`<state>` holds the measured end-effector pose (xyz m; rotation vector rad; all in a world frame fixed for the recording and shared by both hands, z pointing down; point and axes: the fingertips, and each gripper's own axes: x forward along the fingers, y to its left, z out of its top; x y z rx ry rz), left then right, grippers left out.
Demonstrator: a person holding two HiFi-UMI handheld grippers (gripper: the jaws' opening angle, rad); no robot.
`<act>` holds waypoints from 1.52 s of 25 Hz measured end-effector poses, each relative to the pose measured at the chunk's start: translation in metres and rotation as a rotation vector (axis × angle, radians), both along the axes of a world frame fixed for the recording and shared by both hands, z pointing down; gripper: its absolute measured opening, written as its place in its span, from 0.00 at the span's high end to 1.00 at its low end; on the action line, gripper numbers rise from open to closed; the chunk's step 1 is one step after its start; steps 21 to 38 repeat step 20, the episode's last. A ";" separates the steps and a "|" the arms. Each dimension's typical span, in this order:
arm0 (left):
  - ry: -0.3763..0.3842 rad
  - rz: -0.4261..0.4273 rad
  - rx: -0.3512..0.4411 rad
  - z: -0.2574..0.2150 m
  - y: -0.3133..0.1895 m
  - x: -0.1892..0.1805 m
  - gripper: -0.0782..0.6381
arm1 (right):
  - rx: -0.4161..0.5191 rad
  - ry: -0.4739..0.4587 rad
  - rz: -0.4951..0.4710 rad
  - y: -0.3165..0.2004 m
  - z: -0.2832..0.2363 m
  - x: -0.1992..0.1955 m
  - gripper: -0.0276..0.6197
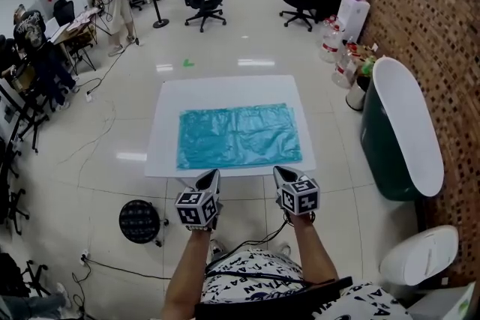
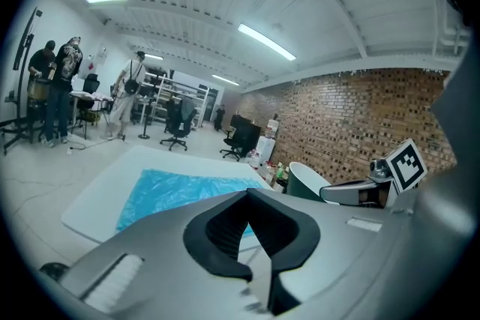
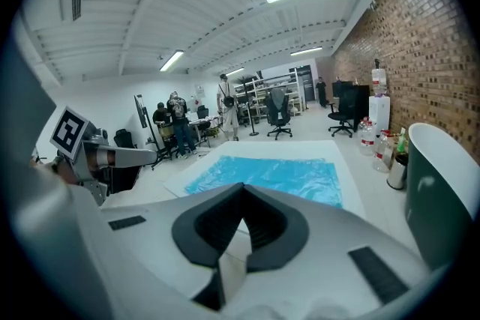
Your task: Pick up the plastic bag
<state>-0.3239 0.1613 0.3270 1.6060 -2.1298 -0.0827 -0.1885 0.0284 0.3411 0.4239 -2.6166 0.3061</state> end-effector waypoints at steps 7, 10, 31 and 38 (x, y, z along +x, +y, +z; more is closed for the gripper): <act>0.005 0.004 0.000 0.002 -0.001 0.000 0.89 | 0.004 0.000 -0.004 0.002 -0.003 -0.002 0.96; 0.012 0.000 -0.001 0.005 0.000 -0.002 0.89 | 0.002 0.004 -0.002 0.002 0.000 -0.003 0.96; 0.003 0.002 -0.005 -0.002 -0.009 -0.003 0.89 | -0.002 0.003 0.002 -0.007 -0.005 -0.002 0.96; 0.003 0.002 -0.005 -0.002 -0.009 -0.003 0.89 | -0.002 0.003 0.002 -0.007 -0.005 -0.002 0.96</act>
